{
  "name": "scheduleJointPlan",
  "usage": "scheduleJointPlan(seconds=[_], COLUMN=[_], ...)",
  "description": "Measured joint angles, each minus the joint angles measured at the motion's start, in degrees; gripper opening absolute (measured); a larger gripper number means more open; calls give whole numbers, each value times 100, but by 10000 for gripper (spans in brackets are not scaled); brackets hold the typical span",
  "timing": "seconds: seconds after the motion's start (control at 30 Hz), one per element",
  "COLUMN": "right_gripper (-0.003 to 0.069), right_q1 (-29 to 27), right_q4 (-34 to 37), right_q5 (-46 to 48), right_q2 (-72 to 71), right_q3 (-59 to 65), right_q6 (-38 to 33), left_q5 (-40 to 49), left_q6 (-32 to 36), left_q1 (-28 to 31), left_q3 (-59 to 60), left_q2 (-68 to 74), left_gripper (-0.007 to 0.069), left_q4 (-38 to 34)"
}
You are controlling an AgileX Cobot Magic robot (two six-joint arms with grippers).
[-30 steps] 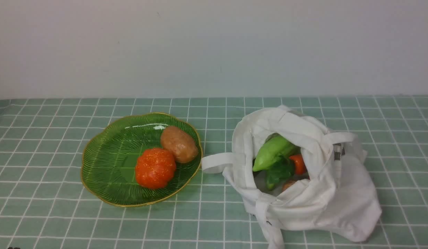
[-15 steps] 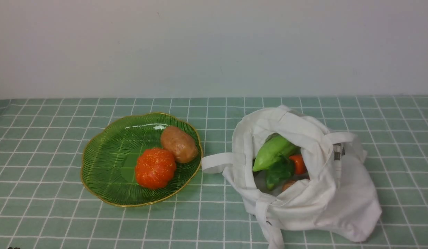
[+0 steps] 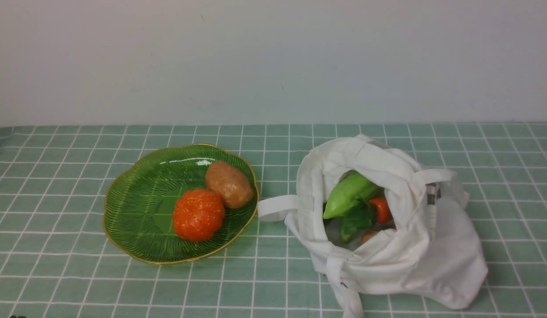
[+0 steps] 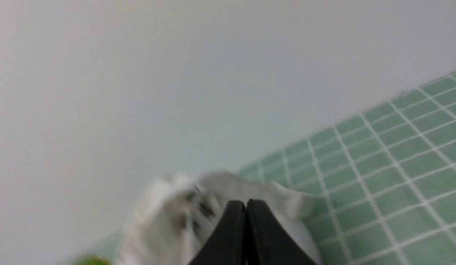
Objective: Take vegetables from cloth bag on blue coffee tablecloth place on plate.
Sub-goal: 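Reach into the cloth bag and grasp the green vegetable inside with the right gripper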
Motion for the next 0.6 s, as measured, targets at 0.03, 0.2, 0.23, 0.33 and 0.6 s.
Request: scheduleJointPlan(seconds=[0.03, 0.2, 0.23, 0.33, 0.6], right_gripper=[-13, -13, -13, -13, -13], right_q1=[0, 0, 0, 8, 399], right_q4=[155, 1431, 1538, 1775, 497], right_q5=[-79, -787, -870, -1161, 675], right_q2=[0, 0, 0, 0, 1056], right_q3=[0, 0, 0, -15, -2381], right_q6=[44, 146, 153, 296, -68], left_q5=[0, 0, 0, 0, 0], left_q6=[0, 0, 0, 0, 0], left_q1=[0, 0, 0, 0, 0], left_q3=[0, 0, 0, 0, 0], left_q2=[0, 0, 0, 0, 0], left_gripper=[-8, -8, -8, -8, -8], left_q4=[0, 0, 0, 0, 0])
